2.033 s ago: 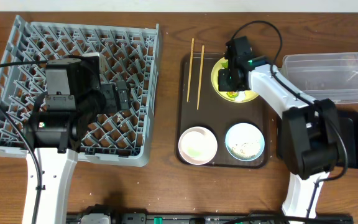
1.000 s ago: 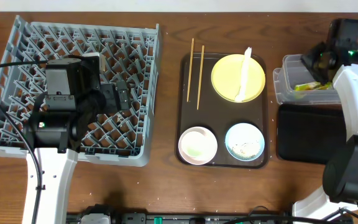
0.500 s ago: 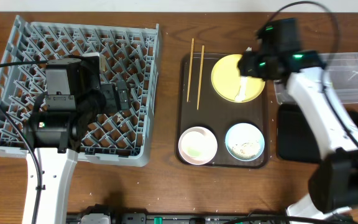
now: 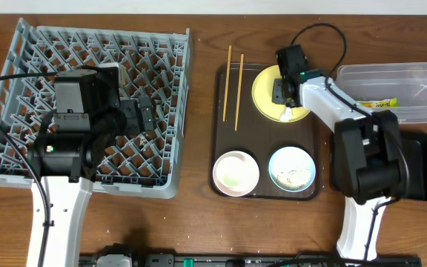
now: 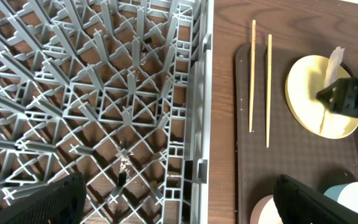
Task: Sort waste into correct bins and load items into the dishwasher
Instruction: 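Return the right gripper and grasp the white tissue on the plate, then carry the white tissue to the clear bin and release it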
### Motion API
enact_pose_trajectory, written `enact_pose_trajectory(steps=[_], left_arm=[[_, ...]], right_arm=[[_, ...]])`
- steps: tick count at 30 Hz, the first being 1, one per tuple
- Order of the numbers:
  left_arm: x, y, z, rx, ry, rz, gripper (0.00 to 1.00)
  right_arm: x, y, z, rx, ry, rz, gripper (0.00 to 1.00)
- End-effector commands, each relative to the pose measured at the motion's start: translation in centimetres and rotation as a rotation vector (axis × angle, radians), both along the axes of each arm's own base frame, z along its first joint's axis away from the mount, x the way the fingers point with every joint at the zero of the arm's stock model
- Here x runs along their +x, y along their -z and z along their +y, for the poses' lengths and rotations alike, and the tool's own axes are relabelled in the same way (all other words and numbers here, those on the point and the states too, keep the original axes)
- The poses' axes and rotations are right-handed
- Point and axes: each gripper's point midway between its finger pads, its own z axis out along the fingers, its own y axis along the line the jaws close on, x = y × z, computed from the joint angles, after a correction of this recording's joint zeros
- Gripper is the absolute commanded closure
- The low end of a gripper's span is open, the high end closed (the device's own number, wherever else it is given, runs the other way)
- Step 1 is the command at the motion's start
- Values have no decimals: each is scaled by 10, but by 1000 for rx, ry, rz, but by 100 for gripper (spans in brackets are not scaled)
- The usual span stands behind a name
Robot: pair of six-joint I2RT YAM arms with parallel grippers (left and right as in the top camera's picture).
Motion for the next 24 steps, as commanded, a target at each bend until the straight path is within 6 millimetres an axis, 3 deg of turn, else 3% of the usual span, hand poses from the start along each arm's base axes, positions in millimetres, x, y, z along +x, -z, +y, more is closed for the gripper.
enact_pose_trajectory(steps=[1,6,11,15,18,21,24], left_arm=[[1,-5,-2,-13,6,-8,2],[1,-5,-2,-13,6,-8,2],[1,-5,-2,-13,6,-8,2],[1,-5,-2,-13,6,-8,2],[1,-5,-2,-13,6,-8,2],[1,-5,-2,-13,6,-8,2],[1,-5,-2,-13,6,-8,2]], right_arm=[[-6,7,-3,2,24,25,96],[-7,-32,13,105,-13,-16,99],[-10,-111,8,218,7,-130,99],[-16,-168,-31,281,165,-236,99],[-20,-190,-65,321,296,-284,99],[-28,-192,-102,345,448,-279,99],[-42,-180,-136,358,605,-231,99]])
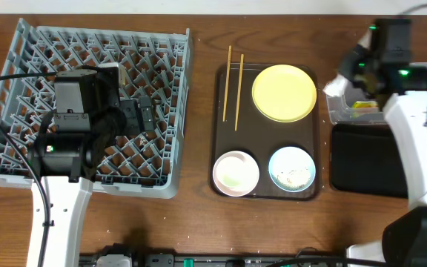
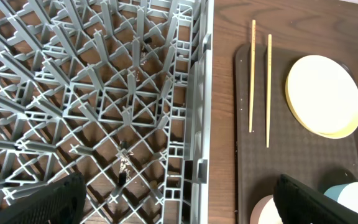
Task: Sort waste into correct bins and load items into the dishwasher
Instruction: 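Carry the white tissue to the clear bin and release it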
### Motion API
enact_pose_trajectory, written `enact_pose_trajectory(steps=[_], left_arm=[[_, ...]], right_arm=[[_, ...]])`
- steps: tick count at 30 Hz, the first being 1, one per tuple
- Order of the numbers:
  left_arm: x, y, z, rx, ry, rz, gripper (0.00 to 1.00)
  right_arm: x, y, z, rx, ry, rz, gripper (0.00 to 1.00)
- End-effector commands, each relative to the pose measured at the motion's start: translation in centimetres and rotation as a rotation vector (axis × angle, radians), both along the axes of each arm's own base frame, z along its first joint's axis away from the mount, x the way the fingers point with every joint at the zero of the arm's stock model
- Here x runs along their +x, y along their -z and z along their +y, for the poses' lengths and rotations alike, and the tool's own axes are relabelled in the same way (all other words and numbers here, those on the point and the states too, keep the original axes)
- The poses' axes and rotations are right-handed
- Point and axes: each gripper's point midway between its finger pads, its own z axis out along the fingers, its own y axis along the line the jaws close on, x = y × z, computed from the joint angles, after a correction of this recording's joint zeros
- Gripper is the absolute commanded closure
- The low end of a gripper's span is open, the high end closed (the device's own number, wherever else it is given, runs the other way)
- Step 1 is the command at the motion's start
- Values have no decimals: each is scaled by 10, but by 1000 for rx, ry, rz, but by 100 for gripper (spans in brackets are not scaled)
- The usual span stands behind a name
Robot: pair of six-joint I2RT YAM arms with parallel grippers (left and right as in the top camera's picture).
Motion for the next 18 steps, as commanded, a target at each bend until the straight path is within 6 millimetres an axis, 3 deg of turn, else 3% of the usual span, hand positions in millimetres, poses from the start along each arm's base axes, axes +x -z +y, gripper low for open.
enact_pose_trajectory(steps=[1,7,16,17,18], left_arm=[[1,-5,-2,-13,6,-8,2],[1,-5,-2,-13,6,-8,2],[1,-5,-2,-13,6,-8,2],[1,-5,-2,-13,6,-8,2],[1,-5,-2,-13,6,-8,2]], right_arm=[[-10,19,-33,91,199,65,99],[-20,35,-78,131,356,108,99],[-25,77,-103,98,489,207,99],[-26,84,-105,92,506,221,95],[-26,89,-106,94,510,234,80]])
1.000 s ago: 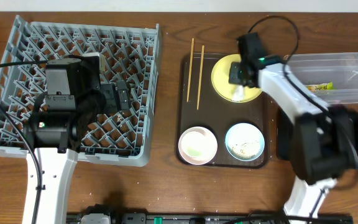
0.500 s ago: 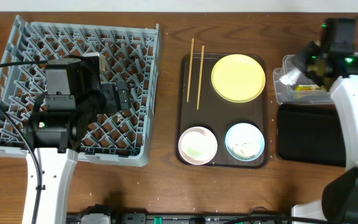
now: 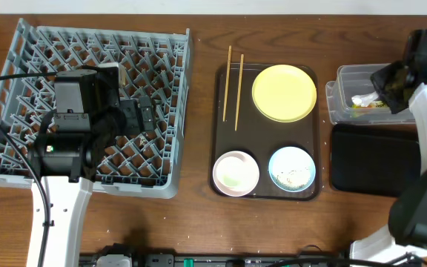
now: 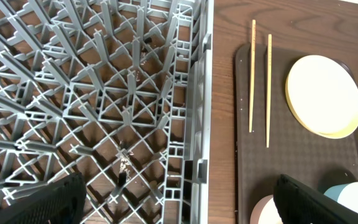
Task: Sort waste into correct bins and load items into the dishwasher
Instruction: 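Carry the white tissue to the clear bin and release it, then grasp the pink-white cup with the right gripper and lift it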
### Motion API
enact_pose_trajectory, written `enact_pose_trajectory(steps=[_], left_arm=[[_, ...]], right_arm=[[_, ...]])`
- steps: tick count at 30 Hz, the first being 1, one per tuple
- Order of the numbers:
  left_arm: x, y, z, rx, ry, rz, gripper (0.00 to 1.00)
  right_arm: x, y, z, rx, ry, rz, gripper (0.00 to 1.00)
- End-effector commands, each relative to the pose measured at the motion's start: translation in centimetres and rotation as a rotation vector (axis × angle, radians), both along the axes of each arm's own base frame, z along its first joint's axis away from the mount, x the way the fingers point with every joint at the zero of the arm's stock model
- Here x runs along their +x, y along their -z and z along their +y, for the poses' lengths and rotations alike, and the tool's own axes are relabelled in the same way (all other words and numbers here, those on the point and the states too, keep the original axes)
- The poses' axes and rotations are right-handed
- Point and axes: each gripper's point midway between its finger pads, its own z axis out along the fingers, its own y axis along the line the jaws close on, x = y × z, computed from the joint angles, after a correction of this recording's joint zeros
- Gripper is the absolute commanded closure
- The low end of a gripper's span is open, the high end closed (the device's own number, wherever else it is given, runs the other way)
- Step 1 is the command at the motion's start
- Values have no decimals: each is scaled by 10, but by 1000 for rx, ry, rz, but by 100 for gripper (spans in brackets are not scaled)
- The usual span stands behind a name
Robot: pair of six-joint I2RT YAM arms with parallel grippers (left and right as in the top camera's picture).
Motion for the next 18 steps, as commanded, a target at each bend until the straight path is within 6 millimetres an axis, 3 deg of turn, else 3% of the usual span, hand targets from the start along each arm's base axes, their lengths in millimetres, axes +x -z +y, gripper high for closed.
enact_pose_trajectory(steps=[1,2,4,7,11,14,18], left_arm=[[1,-5,-2,-13,6,-8,2],[1,-5,-2,-13,6,-8,2],[1,-5,-2,-13,6,-8,2],[1,-5,-2,-13,6,-8,2],[1,-5,-2,-13,6,-8,2],[1,-5,-2,-13,6,-8,2],[2,-6,-3,-17,6,-13,2]], right_arm=[[-4,24,-12,-15,72,60,66],[-3,27,-11,-4,69,63,51],[5,24,-6,28,51,28,39],[31,-4,16,84,-134,-119,39],[61,-81,80,94,-608,-437,43],[50,-117,127,49,-869,-544,43],[18,-117,182,20,-1095,-489,47]])
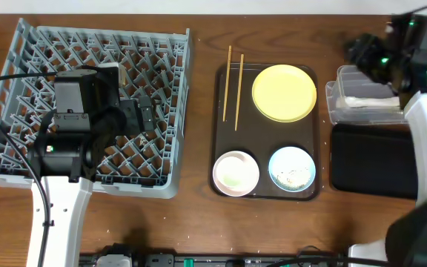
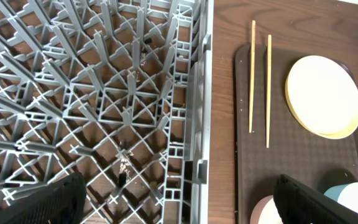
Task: Sort waste into correct bins and load items into the dishwasher
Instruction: 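Grasp the pink-white cup with the right gripper and lift it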
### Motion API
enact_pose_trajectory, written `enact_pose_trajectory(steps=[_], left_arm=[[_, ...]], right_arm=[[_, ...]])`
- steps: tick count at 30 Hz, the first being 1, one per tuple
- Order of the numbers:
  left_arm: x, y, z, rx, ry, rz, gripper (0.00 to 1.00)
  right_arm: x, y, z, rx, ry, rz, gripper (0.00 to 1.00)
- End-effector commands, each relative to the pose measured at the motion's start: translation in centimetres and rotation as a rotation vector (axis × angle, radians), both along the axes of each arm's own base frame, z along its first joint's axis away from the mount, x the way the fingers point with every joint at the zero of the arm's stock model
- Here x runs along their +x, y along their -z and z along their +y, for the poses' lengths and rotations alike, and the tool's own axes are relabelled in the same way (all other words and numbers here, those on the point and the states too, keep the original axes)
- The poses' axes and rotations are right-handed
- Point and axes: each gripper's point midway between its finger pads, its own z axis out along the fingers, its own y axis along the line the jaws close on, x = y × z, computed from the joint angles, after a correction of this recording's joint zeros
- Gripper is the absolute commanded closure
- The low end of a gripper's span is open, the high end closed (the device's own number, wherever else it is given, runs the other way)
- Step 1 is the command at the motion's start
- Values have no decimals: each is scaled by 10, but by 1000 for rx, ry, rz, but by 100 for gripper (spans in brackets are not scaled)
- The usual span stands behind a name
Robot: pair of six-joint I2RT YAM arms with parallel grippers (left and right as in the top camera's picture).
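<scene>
The grey dish rack (image 1: 21, 74) stands on the left, and my left gripper (image 1: 144, 115) hangs open over its right edge with nothing between its fingers (image 2: 42, 202). The dark tray (image 1: 224, 170) carries two chopsticks (image 1: 233, 85), a yellow plate (image 1: 284, 93), a white bowl (image 1: 236, 173) and a light blue bowl (image 1: 292, 168). My right gripper (image 1: 362, 52) hovers at the far right, just behind the left end of the clear bin (image 1: 330, 107), and appears open and empty. A white napkin (image 1: 362, 100) lies inside that bin.
A black bin (image 1: 369, 159) sits in front of the clear one, right of the tray. In the left wrist view the rack (image 2: 73, 74), chopsticks (image 2: 260, 81) and plate (image 2: 323, 95) show, with a strip of bare wood between rack and tray.
My right gripper has moved from over the right part of the clear bin to behind its left end. The white napkin stays in the bin. The left arm has not moved.
My right gripper was first down on the yellow plate at a white napkin. Then it was over the clear bin's left end with the napkin, and the plate was bare. Then it was over the bin with the napkin inside. Now it is clear of the napkin.
</scene>
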Motion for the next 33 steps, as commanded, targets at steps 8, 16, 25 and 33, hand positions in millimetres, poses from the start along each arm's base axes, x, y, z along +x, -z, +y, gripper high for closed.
enact_pose_trajectory(steps=[8,16,25,33], left_arm=[[-10,-3,-23,-107,85,36,2],[-16,-1,-27,-128,102,60,2],[-22,-9,-16,-102,29,34,4],[-28,-22,-8,-151,-53,5,4]], right_arm=[[-85,46,144,-190,-567,169,49],[-145,76,200,-316,-818,284,49],[-197,113,201,-477,-913,444,53],[-236,164,211,-411,-1002,509,55]])
